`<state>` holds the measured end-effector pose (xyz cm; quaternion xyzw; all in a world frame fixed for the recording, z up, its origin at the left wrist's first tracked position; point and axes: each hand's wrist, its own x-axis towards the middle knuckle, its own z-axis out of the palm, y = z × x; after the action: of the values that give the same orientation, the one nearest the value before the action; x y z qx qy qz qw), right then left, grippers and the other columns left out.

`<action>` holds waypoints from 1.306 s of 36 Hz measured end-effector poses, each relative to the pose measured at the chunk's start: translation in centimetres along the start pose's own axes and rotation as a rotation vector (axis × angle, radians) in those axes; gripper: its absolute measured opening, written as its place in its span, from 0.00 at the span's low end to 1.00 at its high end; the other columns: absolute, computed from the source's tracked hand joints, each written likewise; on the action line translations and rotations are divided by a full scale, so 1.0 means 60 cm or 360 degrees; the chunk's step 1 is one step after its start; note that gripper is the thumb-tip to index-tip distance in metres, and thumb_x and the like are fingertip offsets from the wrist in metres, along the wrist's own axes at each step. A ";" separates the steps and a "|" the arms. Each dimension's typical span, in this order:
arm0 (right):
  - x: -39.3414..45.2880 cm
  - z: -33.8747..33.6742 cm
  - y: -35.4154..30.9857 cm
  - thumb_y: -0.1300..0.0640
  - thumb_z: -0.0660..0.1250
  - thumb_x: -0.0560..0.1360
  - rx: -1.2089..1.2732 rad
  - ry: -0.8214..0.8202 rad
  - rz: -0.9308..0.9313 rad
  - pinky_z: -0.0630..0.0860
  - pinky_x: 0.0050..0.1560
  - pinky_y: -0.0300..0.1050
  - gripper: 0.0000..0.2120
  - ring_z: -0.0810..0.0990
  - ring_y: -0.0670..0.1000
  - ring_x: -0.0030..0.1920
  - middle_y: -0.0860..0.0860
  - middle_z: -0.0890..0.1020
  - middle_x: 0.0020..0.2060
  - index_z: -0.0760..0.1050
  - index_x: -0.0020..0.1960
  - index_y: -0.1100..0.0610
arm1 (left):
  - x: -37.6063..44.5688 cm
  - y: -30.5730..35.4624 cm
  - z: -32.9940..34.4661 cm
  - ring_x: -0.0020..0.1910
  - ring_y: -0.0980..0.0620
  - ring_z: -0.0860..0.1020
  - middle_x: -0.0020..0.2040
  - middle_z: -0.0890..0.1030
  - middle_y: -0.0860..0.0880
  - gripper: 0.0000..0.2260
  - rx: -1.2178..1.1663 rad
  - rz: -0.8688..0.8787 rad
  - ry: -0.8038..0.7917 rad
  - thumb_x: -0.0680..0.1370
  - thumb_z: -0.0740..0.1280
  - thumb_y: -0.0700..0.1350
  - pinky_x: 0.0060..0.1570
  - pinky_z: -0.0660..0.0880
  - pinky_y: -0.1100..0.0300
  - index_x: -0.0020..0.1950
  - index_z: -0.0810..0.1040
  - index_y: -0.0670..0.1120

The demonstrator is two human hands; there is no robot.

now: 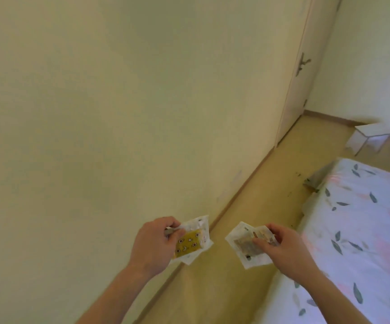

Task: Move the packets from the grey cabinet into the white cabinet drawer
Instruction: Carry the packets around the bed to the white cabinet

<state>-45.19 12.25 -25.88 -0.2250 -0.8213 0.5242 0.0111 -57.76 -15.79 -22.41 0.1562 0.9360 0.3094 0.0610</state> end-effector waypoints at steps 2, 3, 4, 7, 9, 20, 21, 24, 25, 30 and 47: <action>0.025 -0.034 0.001 0.56 0.75 0.74 0.0027 0.0110 0.0037 0.79 0.38 0.42 0.04 0.83 0.42 0.37 0.43 0.86 0.37 0.82 0.46 0.48 | 0.066 0.027 0.018 0.35 0.58 0.78 0.34 0.80 0.59 0.07 -0.0014 0.0090 -0.0081 0.76 0.74 0.49 0.36 0.73 0.62 0.39 0.79 0.55; 0.037 -0.052 0.001 0.56 0.75 0.75 0.0043 0.0161 0.0059 0.78 0.37 0.40 0.04 0.83 0.41 0.36 0.43 0.86 0.36 0.82 0.46 0.48 | 0.100 0.041 0.028 0.35 0.58 0.78 0.34 0.80 0.59 0.07 -0.0014 0.0141 -0.0118 0.76 0.74 0.49 0.36 0.72 0.63 0.39 0.80 0.55; 0.049 -0.070 0.002 0.56 0.74 0.75 0.0054 0.0218 0.0084 0.77 0.37 0.39 0.04 0.83 0.41 0.36 0.42 0.85 0.36 0.82 0.46 0.47 | 0.135 0.055 0.039 0.36 0.58 0.78 0.34 0.81 0.59 0.07 -0.0016 0.0196 -0.0150 0.76 0.74 0.49 0.36 0.72 0.65 0.39 0.80 0.54; 0.090 -0.123 0.012 0.55 0.74 0.75 0.0050 0.0399 0.0146 0.73 0.35 0.34 0.05 0.81 0.40 0.35 0.41 0.84 0.36 0.81 0.44 0.46 | 0.236 0.097 0.072 0.34 0.58 0.76 0.33 0.80 0.60 0.08 -0.0092 0.0297 -0.0271 0.76 0.75 0.47 0.34 0.70 0.67 0.38 0.80 0.53; 0.121 -0.155 0.016 0.55 0.74 0.75 0.0040 0.0499 0.0177 0.74 0.34 0.34 0.04 0.81 0.40 0.36 0.41 0.84 0.36 0.81 0.44 0.46 | 0.302 0.126 0.095 0.30 0.57 0.74 0.31 0.79 0.59 0.09 -0.0142 0.0338 -0.0354 0.76 0.75 0.46 0.33 0.70 0.65 0.37 0.80 0.53; 0.327 -0.279 0.016 0.55 0.74 0.75 0.0094 0.1011 0.0392 0.71 0.33 0.34 0.04 0.78 0.41 0.32 0.43 0.83 0.35 0.81 0.44 0.48 | 0.660 0.303 0.233 0.31 0.58 0.75 0.33 0.80 0.58 0.08 -0.0272 0.0779 -0.0665 0.76 0.75 0.47 0.32 0.71 0.65 0.37 0.80 0.52; 0.342 -0.287 0.013 0.55 0.74 0.75 0.0103 0.1054 0.0420 0.71 0.33 0.37 0.03 0.77 0.42 0.31 0.44 0.83 0.34 0.81 0.44 0.49 | 0.688 0.323 0.246 0.32 0.57 0.76 0.33 0.81 0.58 0.08 -0.0284 0.0820 -0.0698 0.76 0.74 0.47 0.33 0.72 0.65 0.37 0.80 0.53; 0.381 -0.315 0.009 0.54 0.75 0.74 0.0069 0.1186 0.0516 0.73 0.34 0.42 0.04 0.79 0.45 0.32 0.45 0.83 0.33 0.81 0.42 0.48 | 0.766 0.394 0.290 0.34 0.56 0.77 0.34 0.81 0.56 0.08 -0.0262 0.0989 -0.0766 0.76 0.74 0.48 0.34 0.74 0.61 0.38 0.80 0.54; 0.390 -0.328 0.008 0.54 0.75 0.74 0.0065 0.1225 0.0541 0.73 0.34 0.42 0.04 0.79 0.46 0.33 0.46 0.83 0.33 0.81 0.42 0.47 | 0.787 0.417 0.304 0.33 0.56 0.77 0.33 0.80 0.56 0.08 -0.0251 0.1037 -0.0791 0.76 0.74 0.48 0.34 0.74 0.59 0.38 0.80 0.53; 0.441 -0.409 0.020 0.53 0.74 0.75 0.0114 0.1409 0.0638 0.73 0.32 0.43 0.03 0.79 0.49 0.30 0.49 0.83 0.33 0.81 0.42 0.49 | 0.875 0.538 0.378 0.34 0.54 0.79 0.35 0.81 0.55 0.06 -0.0302 0.1187 -0.0903 0.76 0.73 0.49 0.36 0.78 0.49 0.40 0.81 0.52; 0.864 -0.814 0.132 0.54 0.74 0.75 0.0130 0.1344 0.0555 0.73 0.32 0.38 0.04 0.79 0.42 0.29 0.48 0.84 0.34 0.80 0.43 0.48 | 1.231 0.846 0.574 0.38 0.56 0.81 0.37 0.82 0.57 0.06 -0.0329 0.1153 -0.0833 0.77 0.73 0.49 0.38 0.80 0.52 0.40 0.82 0.54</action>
<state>-76.51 76.56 -22.06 -0.5531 -0.6734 0.4126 0.2653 -107.27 66.46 -20.93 0.5394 0.7384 0.3527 0.1986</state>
